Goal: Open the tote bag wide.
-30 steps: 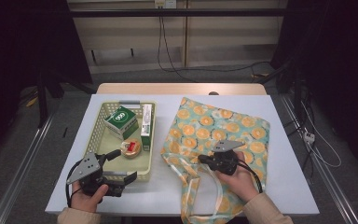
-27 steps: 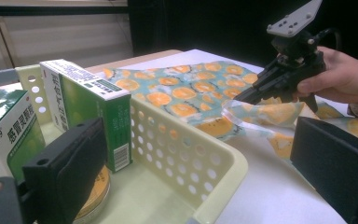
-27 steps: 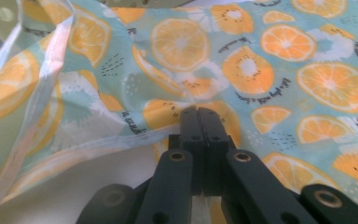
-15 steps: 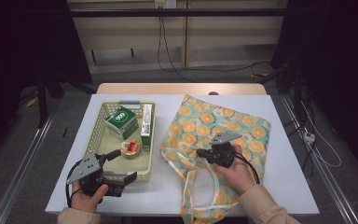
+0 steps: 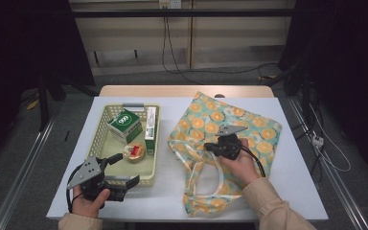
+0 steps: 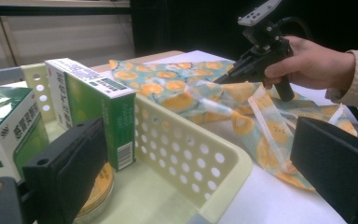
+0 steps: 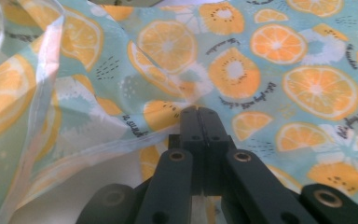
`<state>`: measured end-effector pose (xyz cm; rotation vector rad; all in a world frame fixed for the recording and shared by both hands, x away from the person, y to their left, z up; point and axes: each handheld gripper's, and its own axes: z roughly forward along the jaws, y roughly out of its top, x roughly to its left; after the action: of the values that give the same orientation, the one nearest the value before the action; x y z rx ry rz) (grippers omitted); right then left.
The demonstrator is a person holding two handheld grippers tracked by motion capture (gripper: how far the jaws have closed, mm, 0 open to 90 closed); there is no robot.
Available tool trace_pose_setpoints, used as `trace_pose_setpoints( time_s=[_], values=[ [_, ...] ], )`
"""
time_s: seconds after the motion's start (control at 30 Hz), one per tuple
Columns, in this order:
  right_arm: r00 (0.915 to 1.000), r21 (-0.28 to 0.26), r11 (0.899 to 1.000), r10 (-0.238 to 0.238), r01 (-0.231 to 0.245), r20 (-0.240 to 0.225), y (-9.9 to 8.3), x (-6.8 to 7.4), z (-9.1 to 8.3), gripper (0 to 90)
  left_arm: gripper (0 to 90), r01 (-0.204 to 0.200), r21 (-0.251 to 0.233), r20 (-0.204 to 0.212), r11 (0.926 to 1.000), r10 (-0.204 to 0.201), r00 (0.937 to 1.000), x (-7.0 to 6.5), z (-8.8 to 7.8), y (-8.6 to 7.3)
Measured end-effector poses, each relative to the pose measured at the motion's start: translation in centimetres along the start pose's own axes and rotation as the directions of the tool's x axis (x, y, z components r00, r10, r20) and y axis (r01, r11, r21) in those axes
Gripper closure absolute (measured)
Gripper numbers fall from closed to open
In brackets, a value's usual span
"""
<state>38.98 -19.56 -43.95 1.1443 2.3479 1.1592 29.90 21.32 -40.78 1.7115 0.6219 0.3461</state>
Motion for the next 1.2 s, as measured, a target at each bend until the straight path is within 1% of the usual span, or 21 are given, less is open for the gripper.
trace_pose_setpoints(
  time_s=[0.03, 0.1, 0.17, 0.27, 0.33, 0.4, 0.47, 0.57, 0.63, 0.67, 0.73, 0.8, 0.93, 1.03, 1.07, 1.13, 1.17, 1.2],
  values=[
    [1.0000, 0.001, 1.000, 0.002, -0.002, 0.005, 0.0, -0.2, 0.0, 90.0, 3.6, 0.001, -0.001, 0.001, 1.0000, -0.001, 1.0000, 0.0, 0.0, 0.0],
    [0.9996, -0.010, 1.000, 0.028, -0.028, 0.000, 0.1, -0.6, 0.0, 90.0, 3.7, 0.000, -0.001, 0.003, 1.0000, 0.000, 1.0000, 0.0, 0.0, 0.0],
    [0.9995, -0.011, 1.000, 0.024, -0.024, 0.020, 0.2, -0.8, 0.0, 90.0, 3.7, -0.002, -0.001, 0.005, 1.0000, 0.002, 1.0000, 0.0, 0.1, 0.0],
    [0.9987, 0.002, 1.000, 0.011, -0.011, 0.049, 0.5, -1.2, 0.2, 90.0, 3.7, -0.005, 0.002, 0.010, 1.0000, 0.005, 0.9999, 0.0, 0.1, -0.1],
    [0.9979, -0.008, 0.999, 0.042, -0.041, 0.050, 0.5, -1.7, 0.3, 90.0, 3.7, -0.004, 0.003, 0.012, 1.0000, 0.004, 0.9999, -0.1, 0.2, -0.1],
    [0.9971, -0.011, 0.999, 0.044, -0.043, 0.061, 0.7, -2.0, 0.5, 90.0, 3.7, -0.001, 0.001, 0.013, 1.0000, 0.001, 0.9999, -0.1, 0.2, -0.1],
    [0.9966, -0.020, 0.998, 0.057, -0.056, 0.059, 1.0, -2.2, 0.6, 90.0, 3.7, -0.006, 0.006, 0.013, 1.0000, 0.006, 0.9999, -0.1, 0.2, -0.1],
    [0.9961, -0.027, 0.998, 0.054, -0.053, 0.069, 1.5, -2.2, 0.8, 90.0, 3.7, -0.005, 0.004, 0.015, 1.0000, 0.005, 0.9999, -0.1, 0.2, 0.0],
    [0.9953, -0.032, 0.999, 0.045, -0.042, 0.086, 1.8, -2.2, 0.9, 90.0, 3.7, -0.003, 0.003, 0.016, 1.0000, 0.003, 0.9999, -0.1, 0.2, 0.0],
    [0.9944, -0.035, 0.998, 0.052, -0.049, 0.091, 2.0, -2.3, 0.9, 90.0, 3.7, -0.004, 0.003, 0.016, 1.0000, 0.004, 0.9999, -0.1, 0.2, 0.0],
    [0.9937, -0.043, 0.997, 0.072, -0.068, 0.087, 2.2, -2.5, 0.9, 90.0, 3.7, -0.003, 0.001, 0.018, 1.0000, 0.003, 0.9998, -0.1, 0.2, 0.0],
    [0.9945, -0.049, 0.997, 0.070, -0.066, 0.078, 2.5, -2.4, 0.9, 90.0, 3.7, -0.003, 0.001, 0.018, 1.0000, 0.003, 0.9998, 0.0, 0.1, 0.0],
    [0.9968, -0.039, 0.998, 0.052, -0.050, 0.060, 2.6, -1.7, 1.4, 90.0, 3.7, 0.000, 0.004, 0.017, 1.0000, 0.000, 0.9998, 0.0, 0.2, -0.1],
    [0.9964, -0.042, 0.998, 0.052, -0.049, 0.068, 2.8, -1.5, 1.8, 90.0, 3.7, -0.004, 0.006, 0.020, 1.0000, 0.004, 0.9998, -0.1, 0.2, -0.1],
    [0.9956, -0.047, 0.998, 0.055, -0.051, 0.076, 2.8, -1.6, 1.9, 90.0, 3.7, -0.002, 0.005, 0.021, 1.0000, 0.002, 0.9998, 0.0, 0.2, -0.1],
    [0.9949, -0.056, 0.995, 0.081, -0.078, 0.060, 2.8, -1.8, 2.0, 90.0, 3.7, 0.001, 0.004, 0.019, 1.0000, -0.001, 0.9998, 0.0, 0.2, -0.1],
    [0.9948, -0.057, 0.995, 0.083, -0.079, 0.059, 2.9, -1.8, 2.1, 90.0, 3.7, 0.005, 0.003, 0.019, 1.0000, -0.005, 0.9998, 0.0, 0.2, -0.1],
    [0.9955, -0.055, 0.995, 0.081, -0.079, 0.048, 2.8, -1.8, 2.2, 90.0, 3.7, 0.005, 0.003, 0.018, 1.0000, -0.005, 0.9998, 0.0, 0.2, -0.1]
  ],
)
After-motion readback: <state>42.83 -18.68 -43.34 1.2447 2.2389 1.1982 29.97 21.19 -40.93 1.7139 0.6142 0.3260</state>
